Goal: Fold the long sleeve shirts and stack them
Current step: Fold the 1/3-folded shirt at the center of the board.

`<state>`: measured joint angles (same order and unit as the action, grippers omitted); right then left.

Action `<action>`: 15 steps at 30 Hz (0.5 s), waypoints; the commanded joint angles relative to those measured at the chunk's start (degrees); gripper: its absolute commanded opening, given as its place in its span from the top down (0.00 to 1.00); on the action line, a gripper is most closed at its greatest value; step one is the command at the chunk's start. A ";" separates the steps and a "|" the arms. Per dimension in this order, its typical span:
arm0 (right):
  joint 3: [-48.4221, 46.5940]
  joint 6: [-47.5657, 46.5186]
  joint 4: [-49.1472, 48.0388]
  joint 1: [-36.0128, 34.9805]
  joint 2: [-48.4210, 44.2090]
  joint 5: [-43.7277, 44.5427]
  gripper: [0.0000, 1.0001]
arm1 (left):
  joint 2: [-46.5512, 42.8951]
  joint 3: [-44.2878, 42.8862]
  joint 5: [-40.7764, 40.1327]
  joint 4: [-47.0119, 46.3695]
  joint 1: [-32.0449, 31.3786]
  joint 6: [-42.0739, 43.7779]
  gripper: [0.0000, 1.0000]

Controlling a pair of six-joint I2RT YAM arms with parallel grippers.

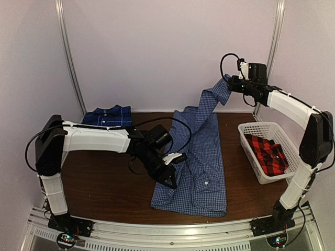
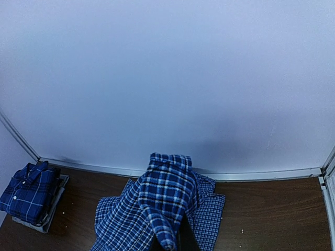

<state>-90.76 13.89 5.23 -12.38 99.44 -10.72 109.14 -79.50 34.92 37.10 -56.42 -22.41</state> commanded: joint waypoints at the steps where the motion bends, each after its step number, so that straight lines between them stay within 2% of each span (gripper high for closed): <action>1: -0.69 0.26 -0.37 0.52 -1.48 0.28 1.00 | 2.39 -3.39 2.77 -1.27 -1.07 1.08 1.00; 15: -2.51 1.35 0.65 0.65 -1.01 -2.18 1.00 | 9.54 -11.38 6.26 -1.22 -3.07 0.35 1.00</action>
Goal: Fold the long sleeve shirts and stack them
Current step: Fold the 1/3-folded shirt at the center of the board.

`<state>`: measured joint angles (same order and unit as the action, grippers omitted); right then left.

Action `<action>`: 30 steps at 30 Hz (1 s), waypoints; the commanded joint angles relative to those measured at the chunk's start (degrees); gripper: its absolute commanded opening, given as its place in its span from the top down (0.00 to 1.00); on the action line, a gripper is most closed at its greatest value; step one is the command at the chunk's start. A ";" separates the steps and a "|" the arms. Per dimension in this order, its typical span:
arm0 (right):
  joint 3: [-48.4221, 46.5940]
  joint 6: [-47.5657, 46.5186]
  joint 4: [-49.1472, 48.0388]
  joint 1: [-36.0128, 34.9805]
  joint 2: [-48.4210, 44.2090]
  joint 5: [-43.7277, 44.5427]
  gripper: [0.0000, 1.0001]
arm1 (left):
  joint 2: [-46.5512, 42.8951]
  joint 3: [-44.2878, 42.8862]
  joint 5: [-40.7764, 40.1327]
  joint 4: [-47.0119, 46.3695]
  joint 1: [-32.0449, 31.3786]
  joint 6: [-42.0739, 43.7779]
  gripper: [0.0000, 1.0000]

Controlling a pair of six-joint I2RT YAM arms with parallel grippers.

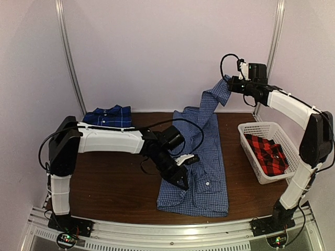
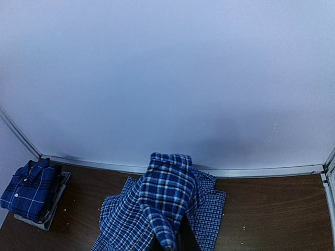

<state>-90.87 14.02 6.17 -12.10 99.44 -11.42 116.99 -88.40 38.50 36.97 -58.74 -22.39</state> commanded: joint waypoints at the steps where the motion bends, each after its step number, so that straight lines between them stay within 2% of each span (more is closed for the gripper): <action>1: -2.39 1.54 -0.33 0.38 -0.96 -1.98 1.00 | 2.12 -2.62 2.79 -1.09 -0.84 0.31 1.00; 22: 0.84 4.97 -1.38 0.23 -1.68 -7.49 1.00 | 11.91 -6.96 7.20 -5.99 -1.55 -2.39 1.00; 30: 1.42 4.90 0.20 -0.02 -2.31 -8.87 1.00 | 13.06 -7.29 6.80 -5.99 -1.72 -2.09 0.85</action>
<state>-90.48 18.44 6.26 -12.12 99.44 -18.63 129.12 -94.26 44.16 32.62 -59.94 -24.73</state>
